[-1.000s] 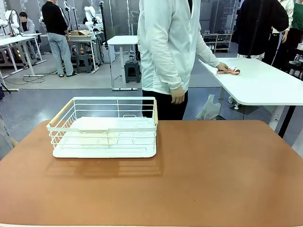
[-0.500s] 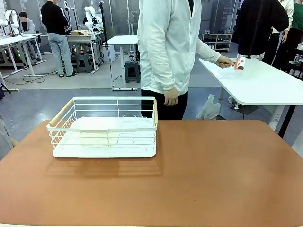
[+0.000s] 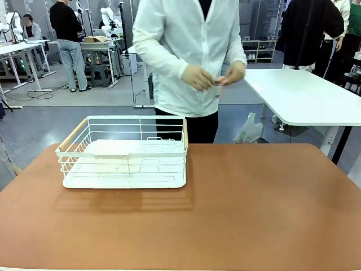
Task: Clean the table.
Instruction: Pick up the Lint Roller when the human hands it over.
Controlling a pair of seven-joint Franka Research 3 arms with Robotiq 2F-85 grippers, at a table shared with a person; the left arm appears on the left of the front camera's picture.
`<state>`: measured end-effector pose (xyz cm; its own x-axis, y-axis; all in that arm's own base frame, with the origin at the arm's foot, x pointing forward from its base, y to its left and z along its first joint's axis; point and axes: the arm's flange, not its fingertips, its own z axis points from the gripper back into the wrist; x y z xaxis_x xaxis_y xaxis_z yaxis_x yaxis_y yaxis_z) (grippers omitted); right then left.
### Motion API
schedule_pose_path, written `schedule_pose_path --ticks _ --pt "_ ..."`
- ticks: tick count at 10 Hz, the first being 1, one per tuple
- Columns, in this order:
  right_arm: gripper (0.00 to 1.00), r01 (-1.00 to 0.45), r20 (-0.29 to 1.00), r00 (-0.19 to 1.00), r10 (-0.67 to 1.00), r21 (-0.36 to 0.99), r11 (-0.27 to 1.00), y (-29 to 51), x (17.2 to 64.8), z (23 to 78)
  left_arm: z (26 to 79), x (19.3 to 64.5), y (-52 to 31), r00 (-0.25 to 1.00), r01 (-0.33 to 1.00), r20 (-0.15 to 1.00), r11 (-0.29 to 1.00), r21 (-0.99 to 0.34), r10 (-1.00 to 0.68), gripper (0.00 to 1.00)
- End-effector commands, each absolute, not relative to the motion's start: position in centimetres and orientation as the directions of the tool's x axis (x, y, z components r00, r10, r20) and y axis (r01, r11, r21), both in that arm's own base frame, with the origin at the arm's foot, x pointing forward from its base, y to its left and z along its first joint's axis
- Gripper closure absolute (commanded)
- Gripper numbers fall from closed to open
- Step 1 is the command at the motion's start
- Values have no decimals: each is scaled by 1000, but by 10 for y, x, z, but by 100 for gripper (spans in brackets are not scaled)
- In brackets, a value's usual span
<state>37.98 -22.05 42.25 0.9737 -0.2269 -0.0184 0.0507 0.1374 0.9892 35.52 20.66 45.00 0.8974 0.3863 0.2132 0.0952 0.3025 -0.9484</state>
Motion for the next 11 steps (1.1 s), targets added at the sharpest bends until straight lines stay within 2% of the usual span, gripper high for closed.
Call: schedule_pose_path --ticks 1,11 --pt "0 59 -25 973 -230 988 143 -221 380 424 450 352 208 897 101 215 294 -950 386 0" --pt "0 59 -25 973 -230 988 143 -221 380 424 450 352 208 897 101 215 294 -950 386 0"
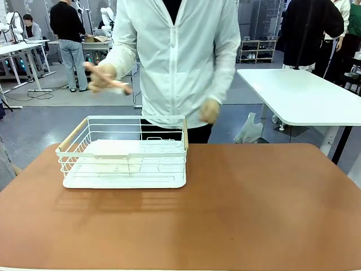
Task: Clean the table.
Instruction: Pick up the Lint Roller when the human hands it over.
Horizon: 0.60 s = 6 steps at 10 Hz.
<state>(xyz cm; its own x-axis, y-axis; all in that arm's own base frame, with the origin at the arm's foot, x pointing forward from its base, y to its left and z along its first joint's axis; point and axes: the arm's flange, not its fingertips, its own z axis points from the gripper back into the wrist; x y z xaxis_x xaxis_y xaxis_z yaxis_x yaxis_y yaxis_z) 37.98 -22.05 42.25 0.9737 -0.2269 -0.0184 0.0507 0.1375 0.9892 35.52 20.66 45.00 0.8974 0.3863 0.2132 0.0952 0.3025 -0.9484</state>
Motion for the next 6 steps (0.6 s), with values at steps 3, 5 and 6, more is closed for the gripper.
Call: schedule_pose_path --ticks 3,5,6 --pt "0 59 -25 973 -230 988 143 -221 380 424 450 352 208 897 101 215 294 -950 386 0" --pt "0 59 -25 973 -230 988 143 -221 380 424 450 352 208 897 101 215 294 -950 386 0" --pt "0 59 -25 973 -230 988 143 -221 380 424 450 352 208 897 101 215 294 -950 386 0"
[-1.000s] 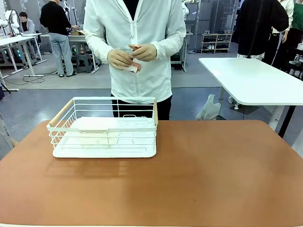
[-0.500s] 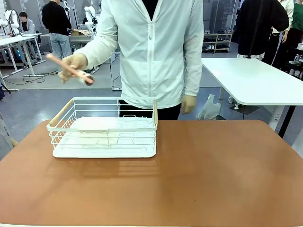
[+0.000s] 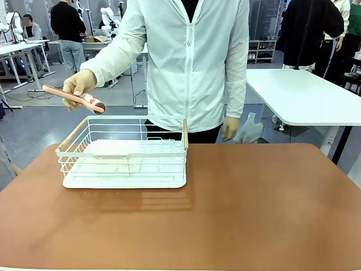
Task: Clean the table.
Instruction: Pick up the Lint Roller when the human hands it over.
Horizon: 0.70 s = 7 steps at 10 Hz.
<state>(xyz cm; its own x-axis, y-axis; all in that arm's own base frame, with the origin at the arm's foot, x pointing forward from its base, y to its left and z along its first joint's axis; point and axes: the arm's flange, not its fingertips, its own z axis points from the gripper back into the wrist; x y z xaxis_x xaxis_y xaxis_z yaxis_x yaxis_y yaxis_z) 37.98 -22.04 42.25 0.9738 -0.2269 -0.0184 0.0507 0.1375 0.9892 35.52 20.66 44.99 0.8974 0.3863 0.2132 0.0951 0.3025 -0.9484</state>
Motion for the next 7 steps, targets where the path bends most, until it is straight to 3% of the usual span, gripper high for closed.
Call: schedule_pose_path --ticks 1,7 --pt "0 59 -25 973 -230 988 143 -221 380 424 450 352 208 897 101 215 294 -950 386 0" --pt "0 59 -25 973 -230 988 143 -221 380 424 462 355 197 897 52 181 311 -949 402 0"
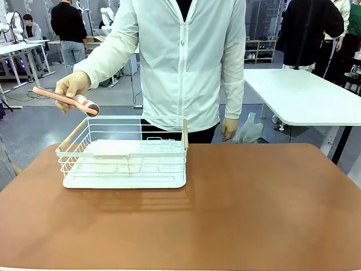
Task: Clean the table.
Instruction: Pick up the Lint Roller when the human hands it over.
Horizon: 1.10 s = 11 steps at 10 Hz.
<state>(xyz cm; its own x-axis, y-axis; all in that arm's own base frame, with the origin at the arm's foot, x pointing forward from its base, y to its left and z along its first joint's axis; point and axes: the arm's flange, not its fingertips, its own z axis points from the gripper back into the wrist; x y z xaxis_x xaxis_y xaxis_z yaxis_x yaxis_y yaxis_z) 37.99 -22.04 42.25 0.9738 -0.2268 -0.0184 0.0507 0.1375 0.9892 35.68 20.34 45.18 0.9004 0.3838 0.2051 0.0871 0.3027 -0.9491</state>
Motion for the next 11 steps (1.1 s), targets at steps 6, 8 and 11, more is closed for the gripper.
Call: schedule_pose_path --ticks 6,8,11 --pt "0 59 -25 973 -230 988 143 -221 380 424 485 371 131 872 -190 65 459 -868 485 0" --pt "0 59 -25 973 -230 988 143 -221 380 424 486 379 114 856 -210 76 478 -853 511 0" --pt "0 59 -25 973 -230 988 143 -221 380 424 484 393 96 822 -231 89 471 -851 563 0"
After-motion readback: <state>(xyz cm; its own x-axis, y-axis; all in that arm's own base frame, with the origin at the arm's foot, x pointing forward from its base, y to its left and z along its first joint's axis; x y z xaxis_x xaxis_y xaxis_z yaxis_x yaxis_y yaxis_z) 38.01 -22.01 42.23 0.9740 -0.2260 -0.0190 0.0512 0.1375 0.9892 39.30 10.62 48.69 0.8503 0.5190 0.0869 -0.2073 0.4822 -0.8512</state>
